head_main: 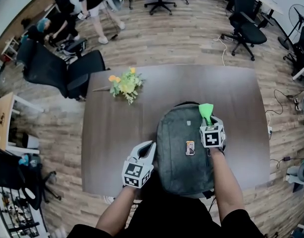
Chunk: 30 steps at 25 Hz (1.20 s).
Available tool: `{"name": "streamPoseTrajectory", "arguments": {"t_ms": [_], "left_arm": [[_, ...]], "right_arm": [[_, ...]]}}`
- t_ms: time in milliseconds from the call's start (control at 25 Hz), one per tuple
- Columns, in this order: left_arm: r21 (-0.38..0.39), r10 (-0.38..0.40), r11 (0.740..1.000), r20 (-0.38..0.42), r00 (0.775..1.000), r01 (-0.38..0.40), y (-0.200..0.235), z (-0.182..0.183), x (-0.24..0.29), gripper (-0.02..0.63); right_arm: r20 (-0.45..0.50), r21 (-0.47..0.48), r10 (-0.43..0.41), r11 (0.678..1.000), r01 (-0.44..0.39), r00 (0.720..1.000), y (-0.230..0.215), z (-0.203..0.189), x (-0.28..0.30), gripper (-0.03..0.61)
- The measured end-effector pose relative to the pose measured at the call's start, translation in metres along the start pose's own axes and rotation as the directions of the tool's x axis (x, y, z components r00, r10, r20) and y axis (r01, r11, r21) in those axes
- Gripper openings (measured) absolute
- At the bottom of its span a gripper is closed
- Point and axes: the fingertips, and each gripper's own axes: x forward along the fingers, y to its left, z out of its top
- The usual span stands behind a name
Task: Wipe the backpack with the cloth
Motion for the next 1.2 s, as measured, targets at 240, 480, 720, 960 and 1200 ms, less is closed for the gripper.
{"name": "streamPoseTrajectory", "arguments": {"t_ms": [240, 480, 720, 960, 1200], "left_arm": [[0.010, -0.013, 1.000, -0.002, 1.000, 0.013, -0.006, 0.002, 0.003, 0.020], [0.015, 0.021, 1.000, 0.016, 1.000, -0.021, 0.009, 0.005, -0.001, 0.020], [-0.007, 0.097, 0.995, 0.047, 0.994, -0.097, 0.041, 0.017, -0.016, 0.020], [-0.036, 0.113, 0.993, 0.043, 0.993, -0.111, 0.040, 0.007, -0.024, 0.020], [0.007, 0.107, 0.994, 0.040, 0.993, -0.108, 0.040, 0.007, -0.028, 0.020]], "right_arm": [[-0.012, -0.009, -0.031, 0.999, 0.031, 0.999, -0.022, -0.005, -0.005, 0.094], [0.021, -0.014, -0.037, 0.999, 0.037, 0.999, -0.024, -0.003, -0.011, 0.094], [0.099, -0.025, 0.004, 1.000, -0.002, 0.995, -0.005, 0.020, -0.036, 0.094], [0.117, -0.014, 0.127, 0.992, -0.126, 0.985, 0.051, 0.025, -0.051, 0.095], [0.110, 0.039, 0.241, 0.968, -0.247, 0.964, 0.113, 0.021, -0.053, 0.095]]}}
